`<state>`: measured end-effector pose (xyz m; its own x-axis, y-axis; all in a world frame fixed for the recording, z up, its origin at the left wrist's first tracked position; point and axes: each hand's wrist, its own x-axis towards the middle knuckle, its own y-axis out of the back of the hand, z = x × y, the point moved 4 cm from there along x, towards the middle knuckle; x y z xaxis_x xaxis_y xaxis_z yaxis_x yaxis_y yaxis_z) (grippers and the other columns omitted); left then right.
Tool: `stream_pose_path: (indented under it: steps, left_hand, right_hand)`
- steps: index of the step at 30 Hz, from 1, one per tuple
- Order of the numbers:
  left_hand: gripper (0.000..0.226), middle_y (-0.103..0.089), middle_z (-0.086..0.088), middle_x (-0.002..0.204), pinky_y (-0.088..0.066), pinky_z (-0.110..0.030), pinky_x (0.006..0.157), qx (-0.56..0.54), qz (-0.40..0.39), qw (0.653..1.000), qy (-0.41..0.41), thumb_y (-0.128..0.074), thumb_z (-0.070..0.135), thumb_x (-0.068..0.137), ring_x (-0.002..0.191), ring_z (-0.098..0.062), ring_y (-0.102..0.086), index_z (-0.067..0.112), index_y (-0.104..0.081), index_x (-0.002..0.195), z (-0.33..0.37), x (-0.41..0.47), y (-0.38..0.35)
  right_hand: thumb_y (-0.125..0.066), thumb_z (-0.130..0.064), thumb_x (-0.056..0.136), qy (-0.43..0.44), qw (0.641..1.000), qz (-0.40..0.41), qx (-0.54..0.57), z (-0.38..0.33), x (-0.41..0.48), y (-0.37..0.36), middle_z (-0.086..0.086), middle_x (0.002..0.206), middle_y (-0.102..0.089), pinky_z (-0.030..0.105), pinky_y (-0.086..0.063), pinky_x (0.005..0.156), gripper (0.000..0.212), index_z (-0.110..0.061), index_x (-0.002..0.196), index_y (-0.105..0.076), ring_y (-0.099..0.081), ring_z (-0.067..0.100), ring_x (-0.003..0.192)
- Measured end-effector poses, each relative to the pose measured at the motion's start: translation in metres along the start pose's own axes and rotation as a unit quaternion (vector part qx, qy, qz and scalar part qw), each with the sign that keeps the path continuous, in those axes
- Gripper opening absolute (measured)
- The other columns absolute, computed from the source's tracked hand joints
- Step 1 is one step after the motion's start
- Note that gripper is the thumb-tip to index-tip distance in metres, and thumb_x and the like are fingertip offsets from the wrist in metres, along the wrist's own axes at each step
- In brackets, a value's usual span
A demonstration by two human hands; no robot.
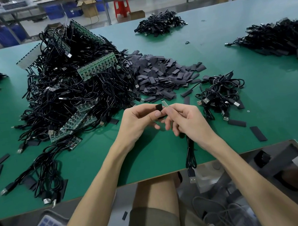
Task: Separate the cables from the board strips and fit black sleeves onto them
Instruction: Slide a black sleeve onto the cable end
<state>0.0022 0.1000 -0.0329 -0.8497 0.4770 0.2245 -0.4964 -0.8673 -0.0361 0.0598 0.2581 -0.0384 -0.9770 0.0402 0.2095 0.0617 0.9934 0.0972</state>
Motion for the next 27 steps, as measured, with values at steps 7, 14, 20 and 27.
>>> stream_pose_path:
  steps: [7,14,20,27]
  left_hand:
    - [0.024,-0.079,-0.011,0.091,-0.062,-0.030,0.071,-0.028,-0.006,0.999,0.017,-0.065,-0.001,0.093,0.074,-0.021,-0.074,0.004,-0.073,0.114,-0.001,-0.001,0.002]
    - [0.023,-0.078,-0.012,0.092,-0.062,-0.033,0.067,-0.053,0.008,0.998,0.032,-0.073,0.007,0.081,0.079,-0.025,-0.074,0.005,-0.077,0.104,-0.003,0.000,0.003]
    - [0.021,-0.078,-0.014,0.098,-0.063,-0.034,0.068,-0.048,0.019,0.998,0.024,-0.075,0.008,0.082,0.086,-0.023,-0.073,0.003,-0.078,0.102,-0.002,-0.001,0.005]
    - [0.021,-0.074,-0.026,0.101,-0.062,-0.033,0.066,-0.018,0.063,0.998,0.012,-0.073,-0.001,0.087,0.093,-0.038,-0.073,-0.007,-0.074,0.108,-0.004,-0.001,0.010]
  right_hand:
    - [-0.048,-0.020,0.110,-0.003,1.000,-0.004,-0.005,0.002,0.001,0.000,0.004,0.064,-0.068,0.011,-0.036,0.048,0.029,-0.009,0.095,-0.071,-0.052,0.014,0.044]
    - [-0.049,-0.021,0.110,0.001,1.000,-0.012,-0.018,0.001,0.001,-0.001,0.004,0.066,-0.069,0.011,-0.037,0.051,0.029,-0.010,0.096,-0.072,-0.053,0.014,0.046]
    - [-0.047,-0.027,0.110,-0.010,1.000,-0.005,-0.020,-0.001,-0.001,0.000,0.002,0.057,-0.061,0.016,-0.040,0.050,0.040,-0.005,0.084,-0.068,-0.050,0.011,0.047]
    - [-0.047,-0.031,0.110,-0.031,0.999,0.001,-0.016,-0.007,-0.004,-0.001,0.000,0.050,-0.045,0.022,-0.031,0.046,0.049,-0.011,0.065,-0.051,-0.037,0.013,0.046]
